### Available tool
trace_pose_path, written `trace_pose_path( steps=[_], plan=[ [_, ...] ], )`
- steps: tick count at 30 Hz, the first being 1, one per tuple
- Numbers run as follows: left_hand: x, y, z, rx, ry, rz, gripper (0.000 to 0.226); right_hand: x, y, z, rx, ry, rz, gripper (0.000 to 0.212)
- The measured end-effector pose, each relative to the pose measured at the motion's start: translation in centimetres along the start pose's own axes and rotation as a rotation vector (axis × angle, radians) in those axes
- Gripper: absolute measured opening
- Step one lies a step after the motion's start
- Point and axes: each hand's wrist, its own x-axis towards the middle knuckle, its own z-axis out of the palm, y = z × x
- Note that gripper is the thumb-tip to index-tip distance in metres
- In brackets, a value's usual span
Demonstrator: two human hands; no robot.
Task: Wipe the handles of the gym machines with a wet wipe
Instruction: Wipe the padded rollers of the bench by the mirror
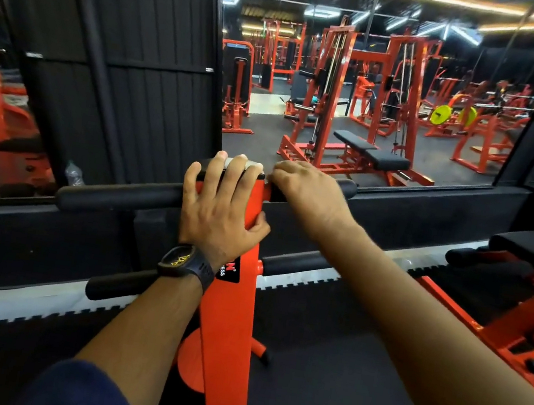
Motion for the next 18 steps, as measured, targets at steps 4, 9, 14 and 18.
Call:
trace_pose_path(
  steps=[4,9,14,18],
  plan=[
    [0.1,0.0,0.1,-0.005,-0.008,-0.004,0.068,-0.9,3.0,-0.3,0.012,0.073,0.272,0.029],
    [0.0,-0.1,0.2,-0.001,-0.012,0.005,0.068,-0.9,1.4,-0.3,0.048,0.050,0.147,0.036],
    [-0.1,0.0,0.2,-0.003,-0.012,0.003,0.067,-0.8,2.3,-0.1,0.051,0.090,0.313,0.036],
    [-0.1,-0.1,0.0,-0.005,-0.011,0.002,0.067,-2.0,1.9,1.2,0.129,0.188,0.270,0.040]
  ],
)
